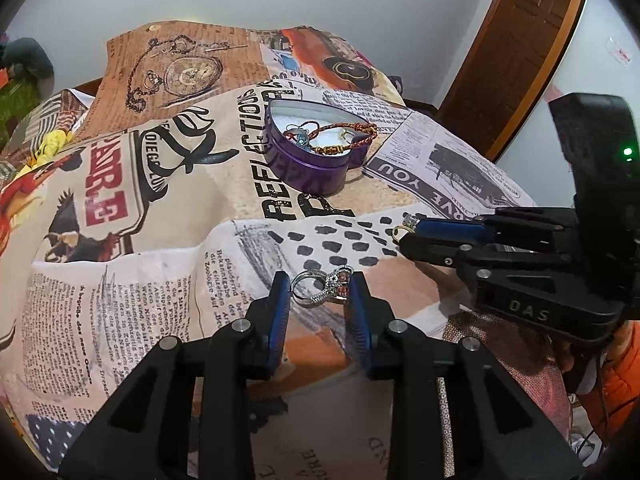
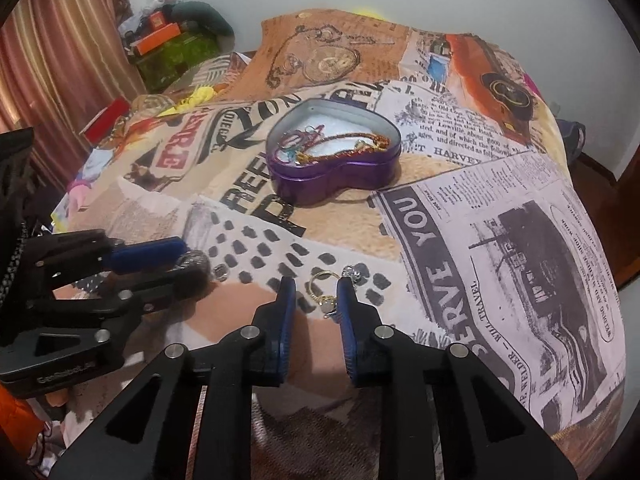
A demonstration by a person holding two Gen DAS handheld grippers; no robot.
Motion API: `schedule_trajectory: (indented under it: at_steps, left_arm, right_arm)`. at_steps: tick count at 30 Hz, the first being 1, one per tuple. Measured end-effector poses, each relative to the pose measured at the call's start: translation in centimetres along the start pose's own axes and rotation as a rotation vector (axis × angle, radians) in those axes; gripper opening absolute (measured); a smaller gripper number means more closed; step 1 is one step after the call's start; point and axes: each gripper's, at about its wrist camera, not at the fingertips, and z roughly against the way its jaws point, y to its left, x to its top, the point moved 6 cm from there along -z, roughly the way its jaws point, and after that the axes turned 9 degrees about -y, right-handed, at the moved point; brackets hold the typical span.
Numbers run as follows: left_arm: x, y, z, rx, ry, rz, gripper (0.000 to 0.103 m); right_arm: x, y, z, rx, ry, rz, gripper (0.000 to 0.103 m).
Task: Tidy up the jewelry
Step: 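Close the left gripper on a silver ring while the right gripper lowers to a gold earring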
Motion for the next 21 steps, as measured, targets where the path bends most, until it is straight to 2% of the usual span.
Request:
schedule_trajectory:
  at_steps: [4, 16, 21]
  left_arm:
    - [-0.2, 0.0, 0.0, -0.001, -0.001, 0.003, 0.029]
    - [-0.2, 0.0, 0.0, 0.002, -0.001, 0.0, 0.029]
    - [-0.1, -0.1, 0.1, 0.018, -0.002, -0.014, 0.029]
  right_arm:
    - [-0.2, -0.2, -0.4, 0.004, 0.014, -0.003, 0.019]
    - [0.0, 0.4, -1.2, -0.011, 0.033, 0.093, 0.019]
    - [0.1, 0.5, -1.1, 0.0, 0.022, 0.1, 0.015]
